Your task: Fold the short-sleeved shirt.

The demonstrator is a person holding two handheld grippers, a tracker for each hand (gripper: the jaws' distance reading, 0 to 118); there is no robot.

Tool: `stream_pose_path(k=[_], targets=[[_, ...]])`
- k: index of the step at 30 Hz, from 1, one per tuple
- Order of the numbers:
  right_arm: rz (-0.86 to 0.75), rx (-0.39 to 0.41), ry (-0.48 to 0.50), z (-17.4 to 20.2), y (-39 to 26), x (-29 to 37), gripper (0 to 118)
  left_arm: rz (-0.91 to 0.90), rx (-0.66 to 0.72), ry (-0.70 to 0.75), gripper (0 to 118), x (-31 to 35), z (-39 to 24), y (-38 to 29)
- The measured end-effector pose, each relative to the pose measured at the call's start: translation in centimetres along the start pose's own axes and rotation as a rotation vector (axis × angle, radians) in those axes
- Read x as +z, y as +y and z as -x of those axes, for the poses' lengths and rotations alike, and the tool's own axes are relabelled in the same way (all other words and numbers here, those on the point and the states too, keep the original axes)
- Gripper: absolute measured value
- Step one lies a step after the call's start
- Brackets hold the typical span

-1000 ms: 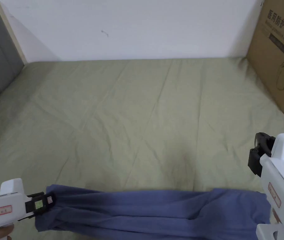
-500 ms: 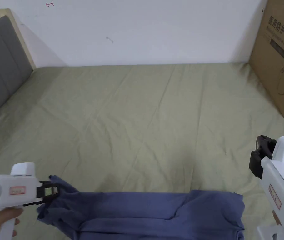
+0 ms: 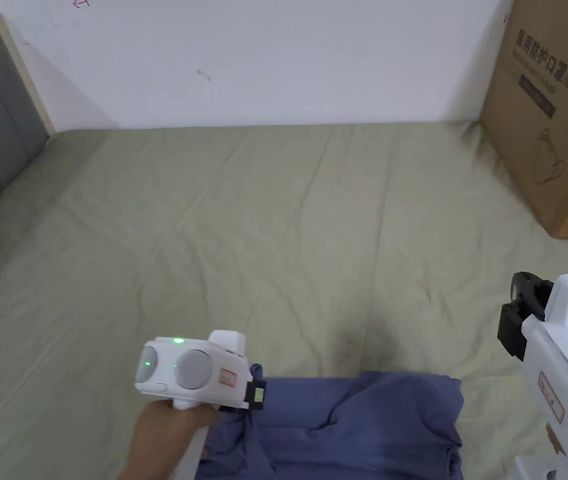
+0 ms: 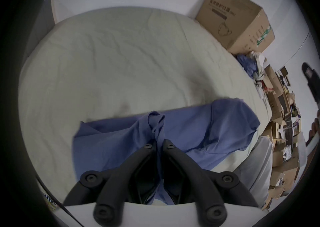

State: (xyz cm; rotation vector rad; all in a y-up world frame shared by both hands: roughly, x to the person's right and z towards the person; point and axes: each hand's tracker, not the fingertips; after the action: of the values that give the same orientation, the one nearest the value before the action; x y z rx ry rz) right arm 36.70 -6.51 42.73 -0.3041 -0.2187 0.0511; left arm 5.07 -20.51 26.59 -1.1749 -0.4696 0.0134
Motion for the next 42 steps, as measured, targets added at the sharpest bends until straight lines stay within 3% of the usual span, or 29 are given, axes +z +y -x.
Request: stream_pose_path(k=[6, 7, 10, 12, 17, 22, 24, 25, 29, 34, 42], targets=[[0.010, 0.001, -0.015, -0.5, -0.3, 0.3, 0, 0.044, -0.014, 0.042, 10, -3.9, -1.4, -1.1], [0.010, 0.001, -0.017, -0.6, -0.3, 0.3, 0, 0.038, -0.017, 0.047, 17, -3.7, -1.4, -1.1], [0.013, -0.005, -0.021, -0.7, -0.3, 0.3, 0, -0.017, 0.041, -0.057, 68, -1.9, -1.7, -0.9], [0.012, -0.012, -0.022, -0.7, -0.2, 0.2, 0, -0.074, 0.062, -0.119, 94, -0.2, -1.8, -0.9], [0.001, -0.014, -0.016, -0.4, 0.3, 0.3, 0, -0.286, 0.054, -0.095, 95, 5.1, -1.0, -1.2], [-0.011, -0.010, -0.006, 0.1, 0.8, 0.3, 0, -0.428, -0.009, 0.046, 94, 8.8, 0.9, -2.2], [-0.015, -0.012, -0.002, 0.4, 0.9, 0.3, 0, -0.488, -0.013, 0.081, 83, 9.5, 2.1, -2.9], [-0.016, -0.012, 0.000, 0.5, 0.9, 0.3, 0, -0.513, -0.010, 0.092, 73, 9.7, 2.6, -3.3], [-0.017, -0.015, 0.006, 0.8, 0.9, 0.3, 0, -0.522, -0.035, 0.125, 3, 8.9, 4.3, -4.7], [-0.015, -0.013, 0.013, 1.0, 0.7, 0.4, 0, -0.467, 0.002, 0.158, 0, 6.2, 5.5, -6.4], [0.002, -0.003, 0.007, 0.7, 0.4, 0.4, 0, -0.344, -0.054, 0.124, 0, 0.7, 2.8, -8.7]])
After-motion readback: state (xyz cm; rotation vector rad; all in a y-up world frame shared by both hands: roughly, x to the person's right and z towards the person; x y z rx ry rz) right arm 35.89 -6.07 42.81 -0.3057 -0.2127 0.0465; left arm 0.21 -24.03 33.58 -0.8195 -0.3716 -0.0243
